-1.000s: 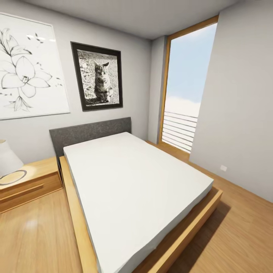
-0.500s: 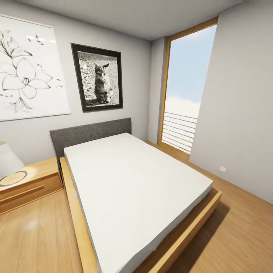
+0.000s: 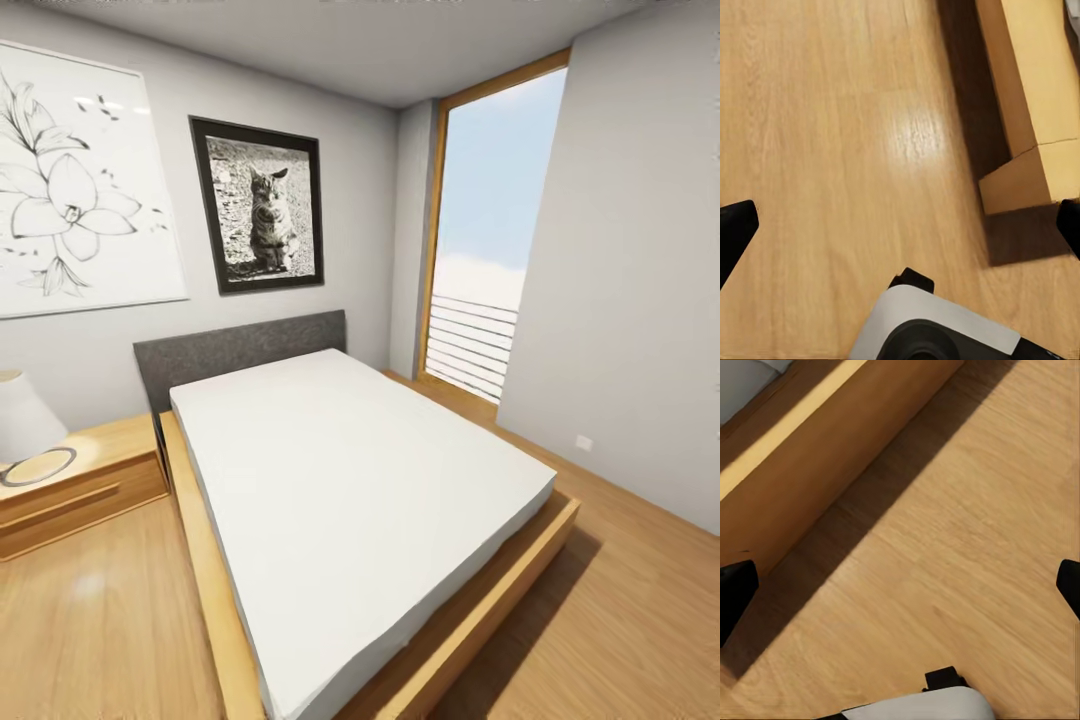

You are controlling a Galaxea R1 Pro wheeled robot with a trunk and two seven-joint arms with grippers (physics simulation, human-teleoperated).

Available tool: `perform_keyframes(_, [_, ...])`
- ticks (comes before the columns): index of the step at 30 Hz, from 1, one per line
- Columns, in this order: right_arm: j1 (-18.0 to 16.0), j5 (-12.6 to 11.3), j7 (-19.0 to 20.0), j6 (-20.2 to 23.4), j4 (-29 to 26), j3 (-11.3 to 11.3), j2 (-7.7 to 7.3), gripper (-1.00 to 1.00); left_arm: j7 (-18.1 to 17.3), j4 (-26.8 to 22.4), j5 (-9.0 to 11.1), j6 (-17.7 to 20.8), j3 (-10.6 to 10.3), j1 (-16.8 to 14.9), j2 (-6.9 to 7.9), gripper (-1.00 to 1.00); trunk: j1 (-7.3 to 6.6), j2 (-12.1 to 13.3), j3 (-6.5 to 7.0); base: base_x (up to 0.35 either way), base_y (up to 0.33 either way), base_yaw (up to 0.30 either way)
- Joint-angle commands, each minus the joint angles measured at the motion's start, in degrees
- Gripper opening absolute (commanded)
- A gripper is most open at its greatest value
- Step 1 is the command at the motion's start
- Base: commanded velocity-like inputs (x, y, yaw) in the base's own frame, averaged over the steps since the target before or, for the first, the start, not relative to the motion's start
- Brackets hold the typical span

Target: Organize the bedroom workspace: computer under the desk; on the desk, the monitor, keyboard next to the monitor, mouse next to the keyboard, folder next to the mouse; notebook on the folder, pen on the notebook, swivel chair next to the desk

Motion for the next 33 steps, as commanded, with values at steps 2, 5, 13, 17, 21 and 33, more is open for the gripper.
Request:
perform_keyframes(2, [0.0, -0.1, -0.1, -0.2, 0.0, 0.0, 0.05, 1.0, -0.6, 0.0, 0.4, 0.0, 0.3, 0.0, -0.01, 1.0, -0.03, 0.0, -0.06, -0.276, -0.142, 0.0])
perform_keyframes(5, [0.0, -0.1, -0.1, -0.2, 0.0, 0.0, 0.08, 1.0, -0.6, 0.0, 0.4, -0.1, 0.3, 0.0, -0.02, 1.0, -0.03, 0.0, -0.06, -0.26, -0.204, 0.0])
perform_keyframes(13, [0.0, 0.0, -0.1, -0.2, 0.1, 0.0, 0.09, 1.0, -0.6, 0.0, 0.4, 0.0, 0.3, 0.0, 0.0, 1.0, -0.03, 0.0, -0.06, -0.149, -0.126, 0.054])
perform_keyframes(17, [0.0, 0.0, -0.2, -0.2, 0.8, 0.1, 0.16, 1.0, -0.5, 0.0, 0.4, 0.1, 0.3, 0.0, -0.06, 1.0, -0.03, 0.0, -0.06, -0.015, -0.075, 0.215])
perform_keyframes(21, [0.0, 0.2, -0.2, -0.2, 1.3, 0.2, 0.17, 1.0, -0.5, 0.0, 0.4, 0.1, 0.3, 0.0, -0.07, 1.0, -0.03, 0.0, -0.06, -0.001, -0.081, 0.247])
perform_keyframes(33, [0.0, 2.0, -0.2, -0.4, 1.3, 0.6, 0.16, 1.0, -0.5, 0.0, 0.2, -0.1, 0.3, 0.0, -0.18, 1.0, -0.03, 0.0, -0.08, 0.0, -0.005, 0.248])
